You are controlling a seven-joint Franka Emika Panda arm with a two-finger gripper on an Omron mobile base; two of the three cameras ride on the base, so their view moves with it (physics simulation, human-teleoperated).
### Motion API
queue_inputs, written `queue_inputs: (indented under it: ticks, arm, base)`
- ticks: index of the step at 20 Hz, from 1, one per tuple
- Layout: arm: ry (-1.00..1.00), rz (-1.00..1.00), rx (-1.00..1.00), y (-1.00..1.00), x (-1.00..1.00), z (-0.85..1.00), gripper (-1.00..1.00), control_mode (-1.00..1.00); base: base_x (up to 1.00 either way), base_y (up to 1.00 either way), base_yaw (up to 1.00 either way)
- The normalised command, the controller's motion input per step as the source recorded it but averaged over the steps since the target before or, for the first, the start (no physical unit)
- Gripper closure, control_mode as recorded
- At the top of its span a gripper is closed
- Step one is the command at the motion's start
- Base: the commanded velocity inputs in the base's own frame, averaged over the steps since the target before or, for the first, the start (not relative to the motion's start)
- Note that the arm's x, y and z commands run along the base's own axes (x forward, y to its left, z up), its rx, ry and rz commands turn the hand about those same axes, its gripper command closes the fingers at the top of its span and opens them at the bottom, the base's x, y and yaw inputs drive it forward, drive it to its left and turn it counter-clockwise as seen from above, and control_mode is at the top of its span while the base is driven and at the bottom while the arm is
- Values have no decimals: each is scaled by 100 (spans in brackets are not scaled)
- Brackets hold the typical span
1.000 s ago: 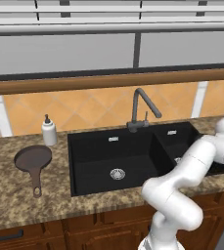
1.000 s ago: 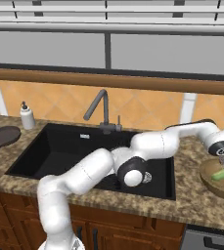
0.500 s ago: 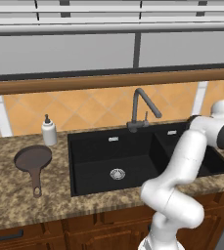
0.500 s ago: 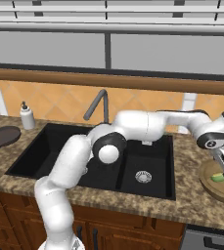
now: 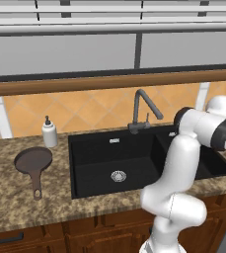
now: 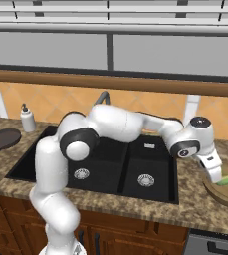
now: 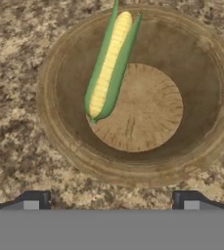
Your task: Pick the corn from the sink and place it in the bowl. Then pick the bowl and place it in the microwave. Then close the microwave door and press the start button.
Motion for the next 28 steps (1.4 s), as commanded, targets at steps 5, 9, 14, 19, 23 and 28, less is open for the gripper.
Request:
queue_inputs:
  ticks: [5,9,14,19,23,28]
  arm:
    - [16,23,3,7,5,39,-100,-100]
    - [21,16,7,-2,19,5,-100,-100]
    - [16,22,9,-37,10,0,-100,-100]
    - [8,22,11,-53,13,0,-100,-100]
    - [8,21,9,-47,26,-7,-100,-100]
    - [18,21,3,-8,55,-40,-100,-100]
  base:
    - [0,0,0]
    - [0,0,0]
    - [0,0,0]
    - [0,0,0]
    - [0,0,0]
    - [0,0,0]
